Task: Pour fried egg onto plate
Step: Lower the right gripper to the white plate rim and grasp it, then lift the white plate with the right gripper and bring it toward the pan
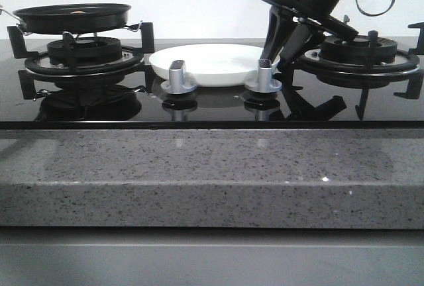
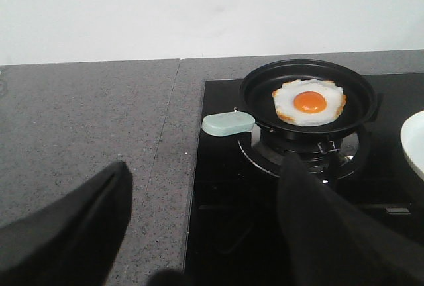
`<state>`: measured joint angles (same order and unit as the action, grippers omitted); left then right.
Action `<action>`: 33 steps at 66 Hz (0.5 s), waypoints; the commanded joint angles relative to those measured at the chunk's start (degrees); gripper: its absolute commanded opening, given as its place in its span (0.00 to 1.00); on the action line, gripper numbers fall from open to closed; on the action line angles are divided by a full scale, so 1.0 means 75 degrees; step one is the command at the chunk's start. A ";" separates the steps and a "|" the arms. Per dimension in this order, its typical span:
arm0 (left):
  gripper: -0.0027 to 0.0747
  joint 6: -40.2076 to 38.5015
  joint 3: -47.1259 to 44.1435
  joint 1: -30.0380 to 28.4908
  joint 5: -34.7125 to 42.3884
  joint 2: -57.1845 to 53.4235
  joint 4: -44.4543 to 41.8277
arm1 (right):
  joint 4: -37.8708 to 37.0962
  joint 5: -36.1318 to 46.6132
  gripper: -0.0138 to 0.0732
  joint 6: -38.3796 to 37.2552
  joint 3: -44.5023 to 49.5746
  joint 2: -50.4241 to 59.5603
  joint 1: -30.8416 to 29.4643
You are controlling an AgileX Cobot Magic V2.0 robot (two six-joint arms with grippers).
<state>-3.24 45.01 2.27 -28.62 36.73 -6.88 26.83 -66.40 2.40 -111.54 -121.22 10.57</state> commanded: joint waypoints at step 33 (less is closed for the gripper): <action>0.64 -0.0006 0.0240 0.0049 0.0616 0.0037 -0.0047 | 0.0368 0.0722 0.08 -0.0003 -0.0218 0.0508 -0.0107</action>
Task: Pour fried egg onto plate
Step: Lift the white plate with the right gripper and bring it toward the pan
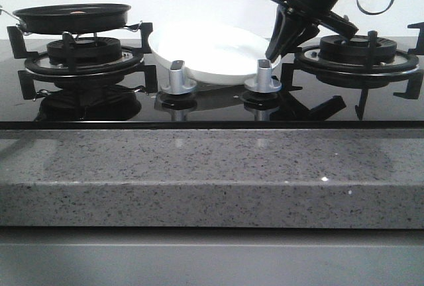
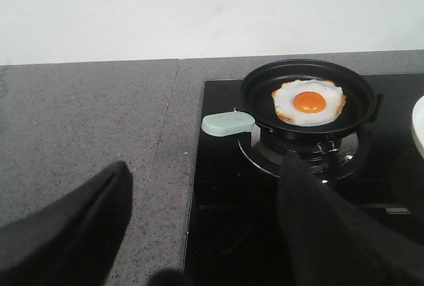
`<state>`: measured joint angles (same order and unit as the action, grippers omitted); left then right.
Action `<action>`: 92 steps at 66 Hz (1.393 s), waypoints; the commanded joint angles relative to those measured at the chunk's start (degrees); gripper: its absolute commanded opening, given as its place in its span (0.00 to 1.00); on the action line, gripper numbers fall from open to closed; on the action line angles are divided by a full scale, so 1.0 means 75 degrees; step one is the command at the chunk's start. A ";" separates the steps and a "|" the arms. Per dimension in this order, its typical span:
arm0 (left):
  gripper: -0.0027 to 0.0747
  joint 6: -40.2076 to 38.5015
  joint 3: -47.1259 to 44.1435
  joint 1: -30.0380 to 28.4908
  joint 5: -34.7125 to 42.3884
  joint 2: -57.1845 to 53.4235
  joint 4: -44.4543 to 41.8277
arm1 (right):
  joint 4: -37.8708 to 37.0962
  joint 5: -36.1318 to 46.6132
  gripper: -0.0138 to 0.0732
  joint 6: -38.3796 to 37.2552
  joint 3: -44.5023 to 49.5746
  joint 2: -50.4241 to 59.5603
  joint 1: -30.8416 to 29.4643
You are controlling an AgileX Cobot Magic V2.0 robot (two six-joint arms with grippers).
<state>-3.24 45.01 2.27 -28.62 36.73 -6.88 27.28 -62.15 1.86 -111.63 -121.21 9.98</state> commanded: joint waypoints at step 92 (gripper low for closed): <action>0.64 -0.0006 0.0240 0.0049 0.0616 0.0037 -0.0047 | -0.2211 -0.0415 0.08 -0.1621 0.1941 0.3050 0.1589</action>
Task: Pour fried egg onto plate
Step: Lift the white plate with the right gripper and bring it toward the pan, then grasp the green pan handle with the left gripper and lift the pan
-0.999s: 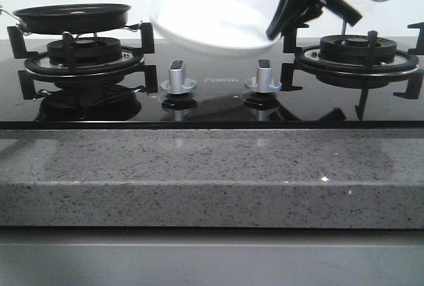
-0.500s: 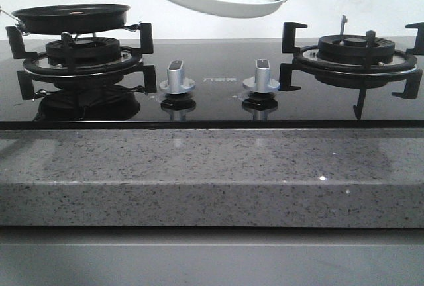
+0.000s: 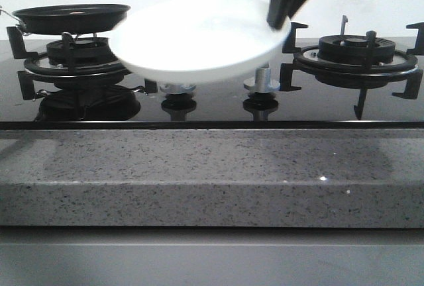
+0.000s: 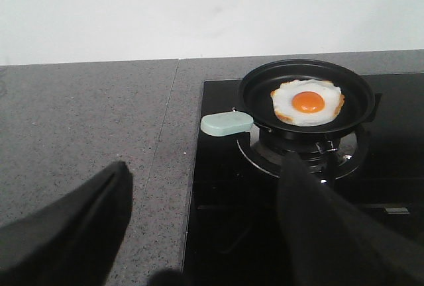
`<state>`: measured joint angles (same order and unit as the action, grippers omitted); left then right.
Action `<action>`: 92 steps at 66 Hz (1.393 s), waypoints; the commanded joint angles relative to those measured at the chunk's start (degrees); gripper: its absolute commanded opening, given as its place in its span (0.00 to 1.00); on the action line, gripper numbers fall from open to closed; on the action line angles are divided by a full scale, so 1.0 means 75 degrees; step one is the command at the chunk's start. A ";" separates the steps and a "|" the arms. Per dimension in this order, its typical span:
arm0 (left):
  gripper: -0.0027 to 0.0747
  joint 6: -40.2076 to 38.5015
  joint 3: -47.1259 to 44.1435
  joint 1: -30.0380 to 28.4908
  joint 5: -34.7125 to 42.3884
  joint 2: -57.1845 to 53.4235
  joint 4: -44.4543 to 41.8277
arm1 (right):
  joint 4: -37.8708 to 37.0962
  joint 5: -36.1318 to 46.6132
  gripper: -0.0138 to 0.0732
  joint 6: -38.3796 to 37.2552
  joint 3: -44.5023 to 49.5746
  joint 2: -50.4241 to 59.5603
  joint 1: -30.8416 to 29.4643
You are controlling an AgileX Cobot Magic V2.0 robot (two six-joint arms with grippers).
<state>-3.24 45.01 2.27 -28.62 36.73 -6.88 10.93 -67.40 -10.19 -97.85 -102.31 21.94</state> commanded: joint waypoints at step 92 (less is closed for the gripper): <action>0.64 -0.0006 0.0240 0.0049 0.0660 0.0037 -0.0047 | -0.0068 0.0318 0.08 0.0013 0.0485 0.0691 -0.0005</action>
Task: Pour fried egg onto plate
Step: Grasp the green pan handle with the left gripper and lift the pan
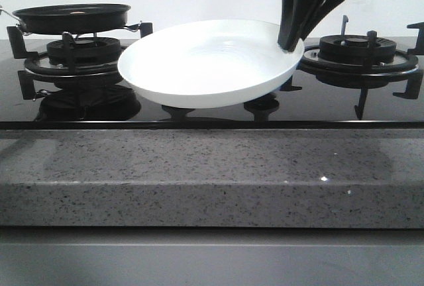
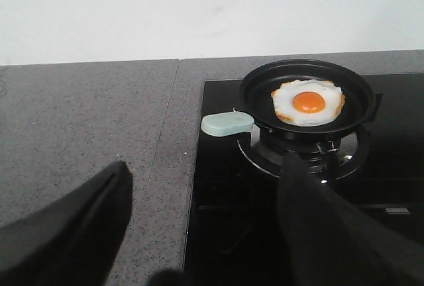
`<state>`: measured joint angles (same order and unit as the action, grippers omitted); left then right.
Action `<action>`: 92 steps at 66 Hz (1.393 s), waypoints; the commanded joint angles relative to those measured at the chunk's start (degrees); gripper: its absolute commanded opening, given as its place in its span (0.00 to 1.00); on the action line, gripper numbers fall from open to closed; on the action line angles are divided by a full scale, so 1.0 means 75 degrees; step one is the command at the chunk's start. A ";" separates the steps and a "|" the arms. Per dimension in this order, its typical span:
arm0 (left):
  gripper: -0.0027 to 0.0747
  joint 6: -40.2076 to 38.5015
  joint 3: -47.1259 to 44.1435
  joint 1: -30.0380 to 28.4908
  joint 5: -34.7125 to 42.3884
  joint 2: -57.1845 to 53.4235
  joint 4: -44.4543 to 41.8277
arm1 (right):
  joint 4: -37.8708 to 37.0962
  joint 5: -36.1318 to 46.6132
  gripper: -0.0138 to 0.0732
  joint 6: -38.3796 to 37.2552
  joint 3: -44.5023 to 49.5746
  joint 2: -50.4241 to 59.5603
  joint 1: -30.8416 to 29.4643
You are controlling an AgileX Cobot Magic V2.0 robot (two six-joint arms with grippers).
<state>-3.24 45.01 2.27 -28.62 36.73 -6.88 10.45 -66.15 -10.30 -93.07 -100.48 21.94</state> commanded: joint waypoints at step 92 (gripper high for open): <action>0.75 0.3912 0.4361 -0.3464 -0.4096 0.7361 0.9659 | -0.0004 0.0143 0.08 0.0028 -0.0153 0.0447 -0.0005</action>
<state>23.09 75.84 -23.45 -57.97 91.69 54.18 10.45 -66.15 -10.39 -93.07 -100.43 21.94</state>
